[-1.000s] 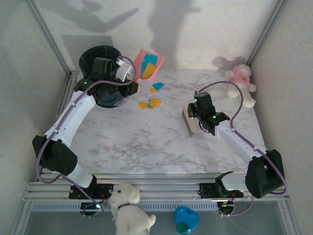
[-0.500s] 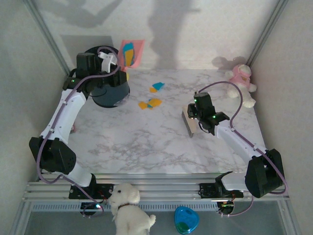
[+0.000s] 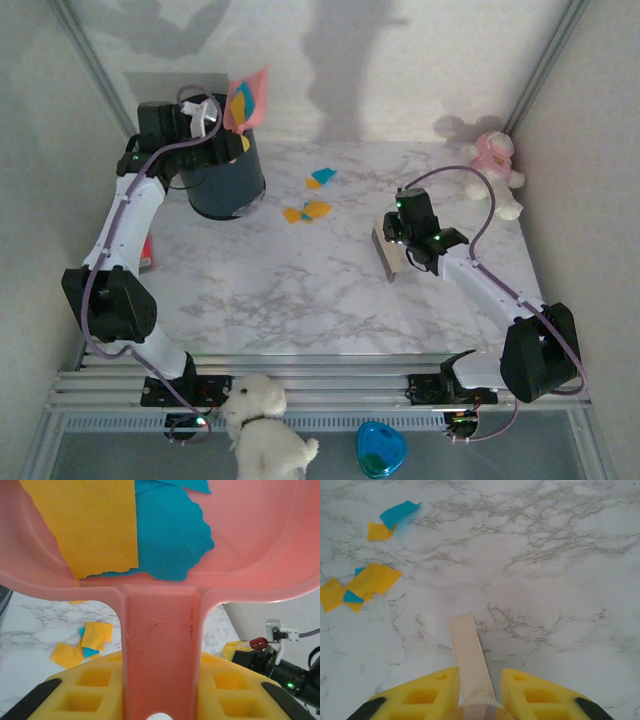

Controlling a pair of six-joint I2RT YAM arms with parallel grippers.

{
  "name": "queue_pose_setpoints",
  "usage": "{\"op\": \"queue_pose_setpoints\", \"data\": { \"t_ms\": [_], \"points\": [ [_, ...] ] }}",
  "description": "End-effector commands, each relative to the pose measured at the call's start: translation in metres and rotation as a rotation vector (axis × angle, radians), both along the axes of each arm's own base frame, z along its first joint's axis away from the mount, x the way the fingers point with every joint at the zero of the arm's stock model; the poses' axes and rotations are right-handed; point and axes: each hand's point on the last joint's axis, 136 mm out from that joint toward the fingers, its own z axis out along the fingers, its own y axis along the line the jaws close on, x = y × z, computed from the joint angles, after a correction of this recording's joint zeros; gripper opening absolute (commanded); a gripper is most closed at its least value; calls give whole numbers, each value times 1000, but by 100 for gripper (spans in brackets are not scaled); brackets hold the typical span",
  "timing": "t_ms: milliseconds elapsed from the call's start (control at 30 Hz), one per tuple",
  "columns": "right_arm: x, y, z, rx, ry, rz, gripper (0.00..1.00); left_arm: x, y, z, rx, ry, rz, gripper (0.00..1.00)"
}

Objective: Sweep away the paper scraps from the table

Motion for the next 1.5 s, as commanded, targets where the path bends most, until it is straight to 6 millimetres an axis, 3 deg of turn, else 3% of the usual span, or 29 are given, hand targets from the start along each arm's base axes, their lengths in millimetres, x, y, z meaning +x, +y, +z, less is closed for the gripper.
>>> {"op": "queue_pose_setpoints", "data": {
  "t_ms": [0,667,1467],
  "points": [
    [5,2,7,6,-9,2,0,6,6,19,-81,-18,-19,0],
    [6,3,2,6,4,4,0,34,30,15,-301,114,28,0],
    [7,4,1,13,12,3,0,51,37,19,-566,198,154,0]
  ]
}}
